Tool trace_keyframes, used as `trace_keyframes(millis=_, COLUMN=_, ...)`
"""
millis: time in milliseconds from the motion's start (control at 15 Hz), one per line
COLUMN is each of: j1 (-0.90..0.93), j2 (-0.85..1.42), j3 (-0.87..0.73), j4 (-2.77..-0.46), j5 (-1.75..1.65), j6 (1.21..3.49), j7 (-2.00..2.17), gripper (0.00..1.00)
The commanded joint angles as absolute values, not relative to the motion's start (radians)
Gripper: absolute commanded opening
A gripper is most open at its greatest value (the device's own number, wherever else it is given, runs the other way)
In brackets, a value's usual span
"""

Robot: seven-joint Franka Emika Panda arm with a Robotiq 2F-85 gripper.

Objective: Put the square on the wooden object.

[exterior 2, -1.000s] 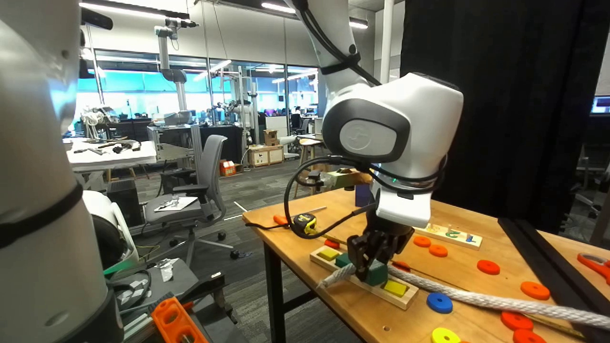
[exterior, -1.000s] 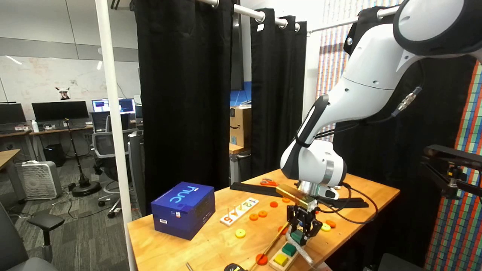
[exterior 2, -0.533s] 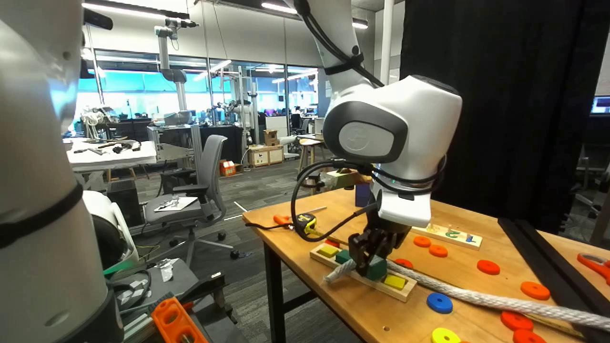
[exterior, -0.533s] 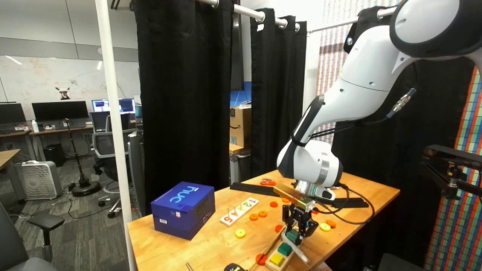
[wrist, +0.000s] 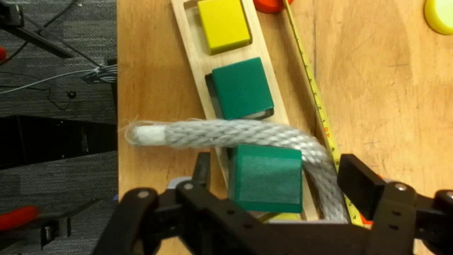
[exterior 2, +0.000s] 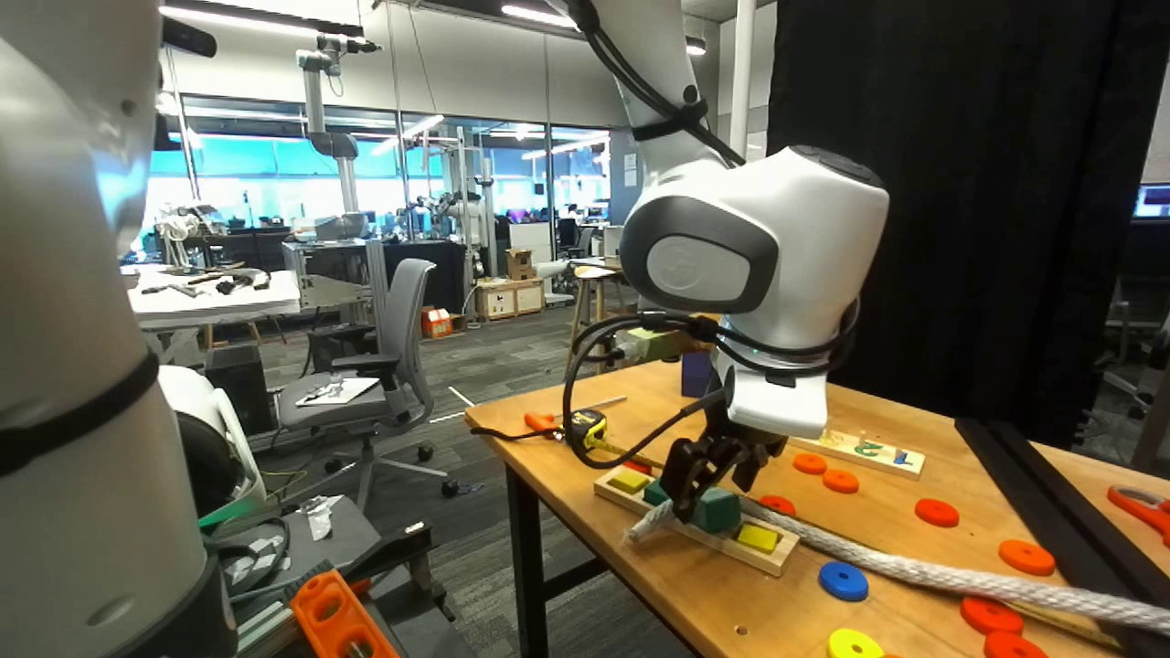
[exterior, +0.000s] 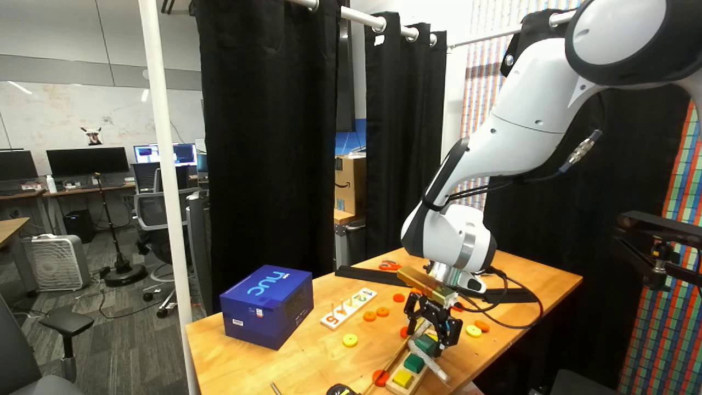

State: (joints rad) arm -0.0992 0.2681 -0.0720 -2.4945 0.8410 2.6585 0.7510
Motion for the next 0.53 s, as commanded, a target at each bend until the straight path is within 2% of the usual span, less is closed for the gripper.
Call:
trace_keyframes(millis=0, j1=-0.093, j2=0.273, j3=-0.069, j4=-2.479, j5=0.891, j6=2.665, j7=0.704, gripper=1.0)
trace_keyframes(millis=467, j1=-0.066, j2=0.155, j3=-0.06, j4=-2.532, j5=0.867, j6=2.653, j7=0.654, gripper=1.0)
